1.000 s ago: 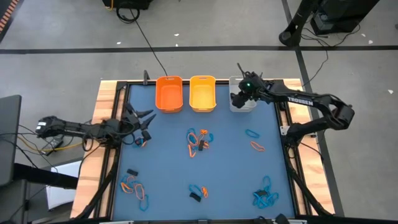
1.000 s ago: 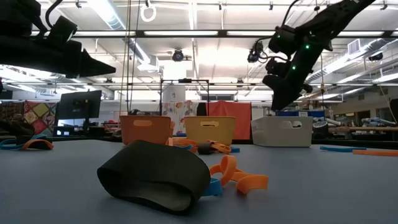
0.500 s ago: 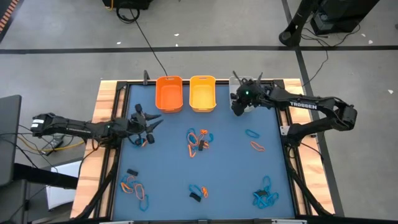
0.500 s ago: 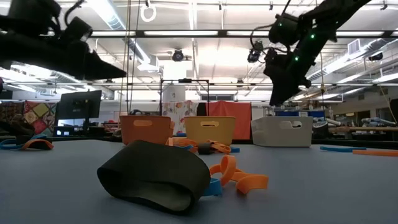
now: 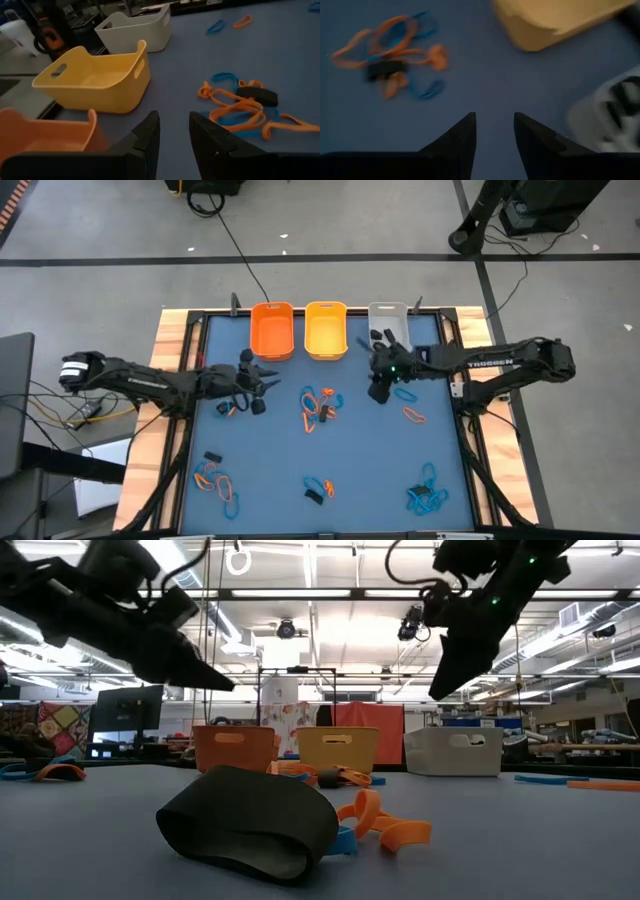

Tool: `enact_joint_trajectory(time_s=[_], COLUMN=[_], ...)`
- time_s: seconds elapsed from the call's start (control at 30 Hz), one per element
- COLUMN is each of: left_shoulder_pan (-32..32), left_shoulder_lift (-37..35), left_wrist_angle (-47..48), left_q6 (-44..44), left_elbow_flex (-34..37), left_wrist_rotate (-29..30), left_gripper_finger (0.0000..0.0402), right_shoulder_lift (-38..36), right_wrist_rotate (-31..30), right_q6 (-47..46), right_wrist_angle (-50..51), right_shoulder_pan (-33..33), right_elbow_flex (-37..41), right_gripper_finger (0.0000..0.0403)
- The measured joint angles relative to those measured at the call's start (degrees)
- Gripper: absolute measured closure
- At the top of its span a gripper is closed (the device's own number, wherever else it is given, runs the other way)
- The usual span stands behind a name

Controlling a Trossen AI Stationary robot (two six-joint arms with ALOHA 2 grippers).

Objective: Sort rubber bands into baskets
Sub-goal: Put the black rubber band into the gray bin

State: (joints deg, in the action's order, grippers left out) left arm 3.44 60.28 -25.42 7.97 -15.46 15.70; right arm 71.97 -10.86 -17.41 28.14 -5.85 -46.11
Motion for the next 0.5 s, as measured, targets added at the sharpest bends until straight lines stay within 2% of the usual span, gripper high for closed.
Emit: enact_joint_trajectory(time_s=[0.23,0.4,0.5], left_shoulder_pan=[-0.17,-0.18,-0.63], left_shoulder_lift=[11.03,16.22,18.14], left_wrist_angle=[-7.20,-7.82,-7.68], left_q6=[-1.02,-10.72,-16.37], left_elbow_flex=[-2.98,-4.13,-4.24], left_wrist_rotate=[-1.53,-1.44,-1.82], left_gripper_finger=[0.0291,0.0291,0.0291], right_shoulder_lift=[0.02,0.02,0.02], right_wrist_rotate=[-0.45,-1.16,0.93], right_q6=[-7.35,-16.65,-21.54], right_wrist_angle=[4.42,14.71,19.88], right_shoulder_pan=[8.27,13.58,16.60], right_elbow_flex=[0.01,0.00,0.00], right_gripper_finger=[0.0259,0.0259,0.0259])
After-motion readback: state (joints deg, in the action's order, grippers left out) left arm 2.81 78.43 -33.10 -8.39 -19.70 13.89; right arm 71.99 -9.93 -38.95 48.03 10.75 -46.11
